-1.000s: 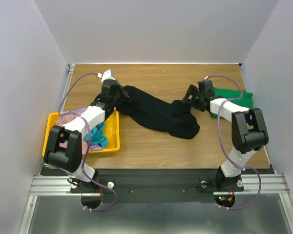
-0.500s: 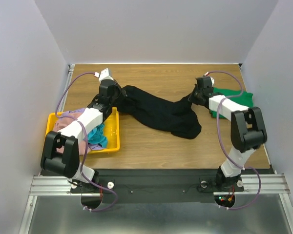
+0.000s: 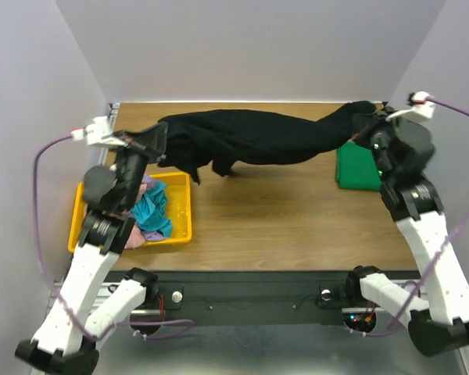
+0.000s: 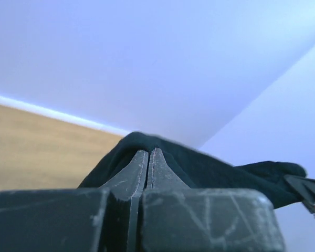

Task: Fold and stack the t-shirts
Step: Flatten the tshirt out

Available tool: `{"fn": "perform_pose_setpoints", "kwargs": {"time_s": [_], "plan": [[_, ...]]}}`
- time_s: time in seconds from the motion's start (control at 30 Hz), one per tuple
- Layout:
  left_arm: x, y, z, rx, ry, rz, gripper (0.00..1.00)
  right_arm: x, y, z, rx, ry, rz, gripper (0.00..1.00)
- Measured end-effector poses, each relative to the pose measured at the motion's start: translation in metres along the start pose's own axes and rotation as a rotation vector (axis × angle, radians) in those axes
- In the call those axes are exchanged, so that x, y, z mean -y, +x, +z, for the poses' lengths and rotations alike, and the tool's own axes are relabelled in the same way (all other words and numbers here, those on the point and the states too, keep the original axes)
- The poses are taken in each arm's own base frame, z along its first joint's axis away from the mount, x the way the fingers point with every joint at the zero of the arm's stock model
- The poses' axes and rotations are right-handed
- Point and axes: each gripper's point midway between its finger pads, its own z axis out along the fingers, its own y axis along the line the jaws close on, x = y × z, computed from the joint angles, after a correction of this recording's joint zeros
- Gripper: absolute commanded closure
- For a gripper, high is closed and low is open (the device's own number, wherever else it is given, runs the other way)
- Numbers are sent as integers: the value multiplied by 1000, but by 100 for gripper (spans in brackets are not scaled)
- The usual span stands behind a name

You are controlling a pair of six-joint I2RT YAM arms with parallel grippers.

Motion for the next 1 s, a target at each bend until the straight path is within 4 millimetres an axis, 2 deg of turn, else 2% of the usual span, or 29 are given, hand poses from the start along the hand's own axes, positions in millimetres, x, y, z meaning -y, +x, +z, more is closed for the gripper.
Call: {"fn": "perform_pose_setpoints", "kwargs": {"time_s": [0.07, 0.2, 0.23, 0.27, 0.33, 0.4, 0.47, 0.57, 0.63, 0.7, 0.77, 0.8, 0.83, 0.87, 0.9, 0.93, 0.97, 1.0], "plan": [[23, -31, -27, 78, 81, -12, 100, -9, -30, -24, 62, -37, 8, 100], [57, -68, -74, 173, 221, -17, 100, -31, -89, -78, 178, -145, 25, 100], [64, -77, -85, 197, 254, -18, 100, -36, -101, -91, 206, -167, 30, 100], [72, -87, -96, 222, 286, -18, 100, -37, -105, -94, 214, -172, 31, 100], [87, -104, -118, 267, 350, -15, 100, -41, -129, -121, 274, -202, 42, 100], [98, -113, -133, 289, 398, -10, 100, -43, -151, -142, 334, -215, 51, 100], [103, -117, -140, 299, 423, -8, 100, -41, -164, -151, 372, -200, 60, 100], [102, -114, -135, 288, 417, -8, 100, -30, -168, -148, 390, -136, 65, 100], [97, -105, -119, 259, 396, -9, 100, -19, -163, -132, 380, -58, 62, 100], [89, -91, -92, 222, 360, -11, 100, -5, -146, -101, 339, 46, 45, 99], [76, -72, -56, 175, 301, -11, 100, 12, -119, -61, 270, 165, 8, 99], [63, -56, -30, 139, 248, -11, 100, 22, -103, -40, 232, 229, -16, 99], [44, -32, -1, 84, 181, -7, 86, 35, -78, -11, 173, 310, -54, 99], [20, 0, 30, 11, 99, 2, 66, 46, -54, 15, 114, 371, -92, 99], [4, 22, 49, -37, 49, 14, 38, 58, -29, 41, 52, 419, -129, 98], [-19, 53, 73, -106, -15, 35, 2, 74, 1, 71, -23, 465, -164, 91], [-43, 89, 99, -196, -85, 48, 1, 87, 25, 90, -82, 499, -191, 52], [-63, 116, 114, -262, -131, 73, 1, 110, 62, 117, -172, 541, -218, 27]]}}
